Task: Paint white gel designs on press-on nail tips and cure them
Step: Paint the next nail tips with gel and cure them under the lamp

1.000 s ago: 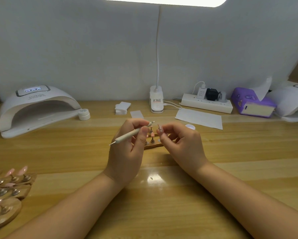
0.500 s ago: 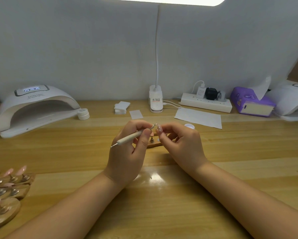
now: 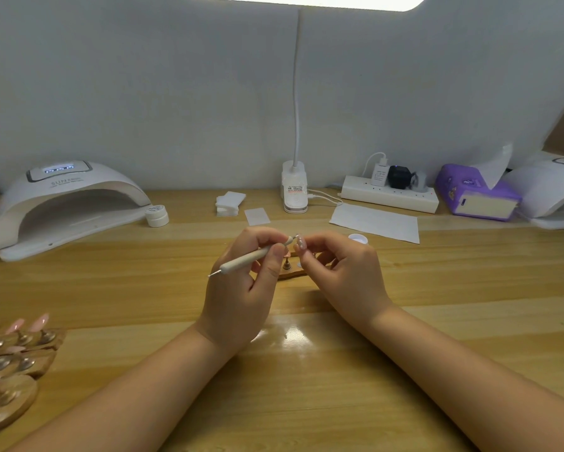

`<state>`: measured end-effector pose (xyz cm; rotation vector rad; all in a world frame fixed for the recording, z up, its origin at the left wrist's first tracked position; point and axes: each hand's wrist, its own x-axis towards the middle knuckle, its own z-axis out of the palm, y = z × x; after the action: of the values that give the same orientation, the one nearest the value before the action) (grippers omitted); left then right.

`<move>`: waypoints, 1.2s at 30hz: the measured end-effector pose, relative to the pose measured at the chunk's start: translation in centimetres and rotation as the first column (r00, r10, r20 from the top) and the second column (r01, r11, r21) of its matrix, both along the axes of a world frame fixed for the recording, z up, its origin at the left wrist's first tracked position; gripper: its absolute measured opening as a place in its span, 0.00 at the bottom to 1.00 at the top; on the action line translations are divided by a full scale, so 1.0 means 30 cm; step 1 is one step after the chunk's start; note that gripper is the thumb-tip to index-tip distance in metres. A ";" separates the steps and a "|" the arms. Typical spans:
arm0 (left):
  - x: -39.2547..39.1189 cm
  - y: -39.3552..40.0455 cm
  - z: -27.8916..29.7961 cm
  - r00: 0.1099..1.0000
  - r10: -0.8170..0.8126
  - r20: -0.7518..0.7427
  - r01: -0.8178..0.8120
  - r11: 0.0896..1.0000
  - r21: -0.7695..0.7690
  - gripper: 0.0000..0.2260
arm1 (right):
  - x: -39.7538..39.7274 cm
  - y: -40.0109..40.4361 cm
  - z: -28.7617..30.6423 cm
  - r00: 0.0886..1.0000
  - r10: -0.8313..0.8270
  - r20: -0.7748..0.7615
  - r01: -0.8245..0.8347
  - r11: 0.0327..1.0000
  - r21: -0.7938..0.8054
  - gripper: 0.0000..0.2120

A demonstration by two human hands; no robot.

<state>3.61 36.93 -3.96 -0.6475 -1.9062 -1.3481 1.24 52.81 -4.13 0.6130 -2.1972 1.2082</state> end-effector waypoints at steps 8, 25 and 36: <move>0.005 -0.001 0.003 1.000 -0.014 -0.009 0.014 1.000 0.002 0.07 | 0.004 0.000 0.000 1.000 -0.001 -0.019 0.001 1.000 0.007 0.05; -0.019 -0.011 -0.006 0.997 0.066 0.032 -0.068 0.994 0.089 0.04 | -0.008 0.001 -0.005 0.999 -0.033 0.012 0.032 0.998 0.048 0.04; -0.016 -0.006 -0.011 0.990 0.088 0.109 -0.097 0.992 0.076 0.05 | -0.034 -0.009 -0.024 0.954 -0.231 0.193 0.176 0.948 0.266 0.05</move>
<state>3.14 36.75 -4.30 -0.4504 -1.9283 -1.4168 0.23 52.53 -4.85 0.3441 -2.5529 0.9415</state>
